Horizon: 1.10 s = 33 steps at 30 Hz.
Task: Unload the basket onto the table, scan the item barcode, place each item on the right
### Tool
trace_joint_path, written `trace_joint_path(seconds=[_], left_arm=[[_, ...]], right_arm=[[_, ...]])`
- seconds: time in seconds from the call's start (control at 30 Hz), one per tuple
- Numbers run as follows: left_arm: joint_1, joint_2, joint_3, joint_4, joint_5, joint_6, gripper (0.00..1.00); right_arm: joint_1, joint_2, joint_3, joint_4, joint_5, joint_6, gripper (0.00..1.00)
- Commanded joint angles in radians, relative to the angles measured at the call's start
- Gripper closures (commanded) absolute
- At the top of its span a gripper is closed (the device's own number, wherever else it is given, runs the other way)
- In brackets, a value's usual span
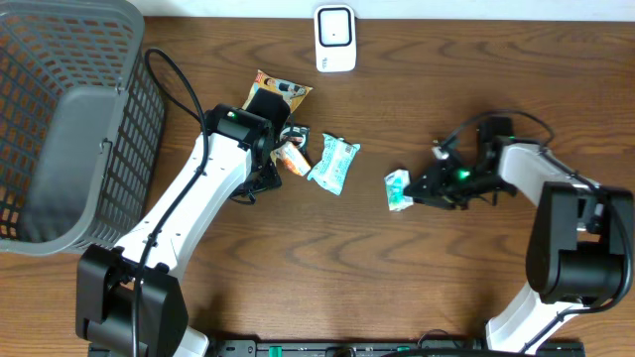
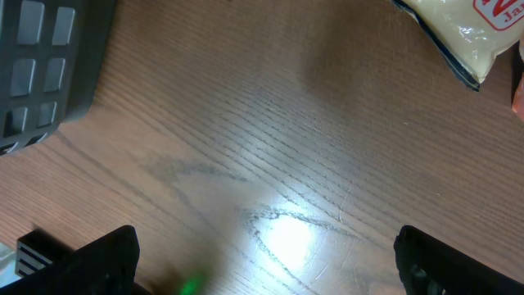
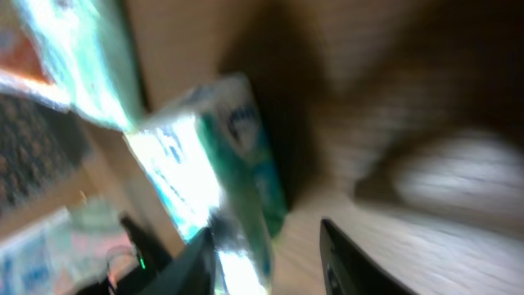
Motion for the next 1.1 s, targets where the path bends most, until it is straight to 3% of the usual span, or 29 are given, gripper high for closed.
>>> trace_joint_path(seconds=[0.0, 0.2, 0.33, 0.37, 0.4, 0.43, 0.47, 0.57, 0.6, 0.7, 0.87, 1.07], left_arm=[[0.003, -0.005, -0.006, -0.006, -0.016, -0.009, 0.02], [0.003, -0.005, -0.006, -0.007, -0.016, -0.009, 0.02], [0.003, -0.005, -0.006, -0.006, -0.016, -0.009, 0.02], [0.003, -0.005, -0.006, -0.006, -0.016, -0.009, 0.02], [0.003, -0.005, -0.006, -0.006, -0.016, -0.009, 0.02], [0.003, -0.005, -0.006, -0.007, -0.016, -0.009, 0.02], [0.003, -0.005, -0.006, -0.006, -0.016, -0.009, 0.02], [0.003, -0.005, -0.006, -0.007, -0.016, -0.009, 0.02], [0.003, -0.005, -0.006, -0.007, -0.016, -0.009, 0.02], [0.003, -0.005, -0.006, -0.007, -0.016, -0.009, 0.02], [0.003, -0.005, -0.006, -0.007, -0.016, -0.009, 0.02], [0.003, -0.005, -0.006, -0.007, -0.016, -0.009, 0.02]], right_arm=[[-0.038, -0.003, 0.082, -0.068, 0.102, 0.006, 0.58], [-0.037, -0.003, 0.22, -0.245, 0.144, -0.076, 0.52], [0.0, -0.003, 0.24, -0.257, 0.169, -0.103, 0.45], [0.01, -0.003, 0.238, -0.248, 0.195, -0.102, 0.49], [0.021, -0.003, 0.233, -0.232, 0.232, -0.1, 0.61], [0.029, -0.003, 0.229, -0.22, 0.26, -0.088, 0.67], [0.035, -0.003, 0.222, -0.206, 0.28, -0.071, 0.67], [0.05, -0.002, 0.181, -0.133, 0.29, -0.02, 0.41], [0.051, -0.002, 0.169, -0.113, 0.286, -0.013, 0.39], [0.053, -0.002, 0.132, -0.066, 0.269, -0.001, 0.44], [0.061, -0.002, 0.074, 0.003, 0.23, -0.005, 0.44], [0.092, -0.002, 0.014, 0.083, 0.23, 0.0, 0.57]])
